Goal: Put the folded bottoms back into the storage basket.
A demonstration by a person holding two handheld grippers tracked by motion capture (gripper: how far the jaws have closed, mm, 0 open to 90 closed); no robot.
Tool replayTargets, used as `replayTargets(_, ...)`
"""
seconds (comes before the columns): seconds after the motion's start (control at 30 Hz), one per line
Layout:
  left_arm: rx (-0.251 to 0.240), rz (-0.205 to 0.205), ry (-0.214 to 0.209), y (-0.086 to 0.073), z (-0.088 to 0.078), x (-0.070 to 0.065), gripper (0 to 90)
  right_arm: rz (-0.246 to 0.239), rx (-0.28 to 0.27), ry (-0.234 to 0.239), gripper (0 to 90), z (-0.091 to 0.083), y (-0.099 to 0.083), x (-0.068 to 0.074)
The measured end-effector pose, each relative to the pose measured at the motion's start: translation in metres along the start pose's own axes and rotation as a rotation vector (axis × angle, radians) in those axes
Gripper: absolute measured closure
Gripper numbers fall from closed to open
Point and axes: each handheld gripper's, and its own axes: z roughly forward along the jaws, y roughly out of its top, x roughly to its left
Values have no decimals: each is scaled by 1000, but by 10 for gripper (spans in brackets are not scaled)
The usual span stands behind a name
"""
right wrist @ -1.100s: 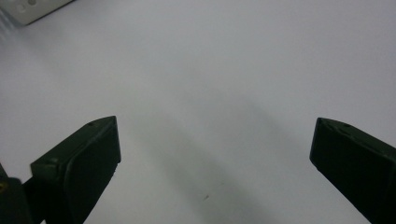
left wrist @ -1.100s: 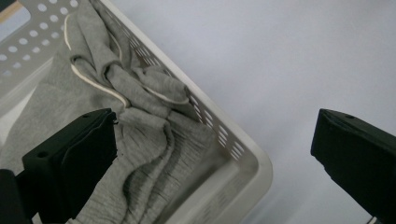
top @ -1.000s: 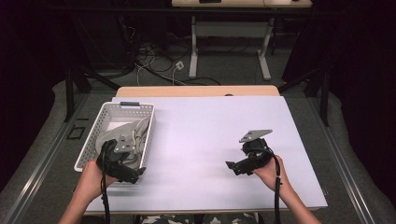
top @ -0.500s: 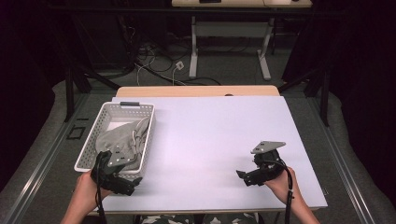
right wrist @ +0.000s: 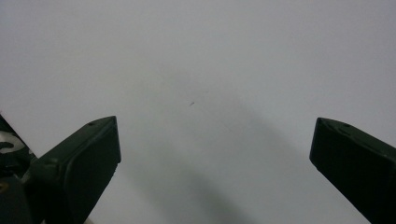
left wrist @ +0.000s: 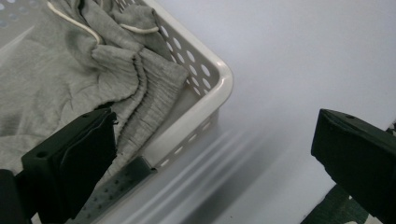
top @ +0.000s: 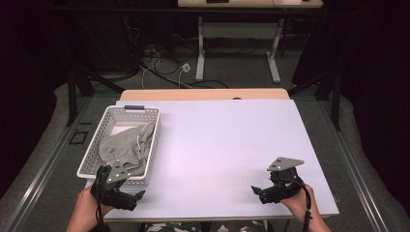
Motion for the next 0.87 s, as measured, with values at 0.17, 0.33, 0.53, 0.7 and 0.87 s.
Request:
replayTargets(0.17,-36,8,23,-5,0,-3,0,-3,-13,-11,14,-2,-9,1)
replayTargets(0.33,-61,5,17,-8,0,-5,0,8,-35,-13,13,-6,-18,3)
replayTargets(0.53,-98,-16,33,-14,1,-11,0,10,-55,-25,12,-9,-24,6)
replayTargets(0.7,-95,-5,29,-16,3,-12,0,15,-64,-21,12,-11,-25,7)
replayTargets(0.87,-97,4,25,-15,5,-13,0,12,-67,-18,7,-10,-26,7)
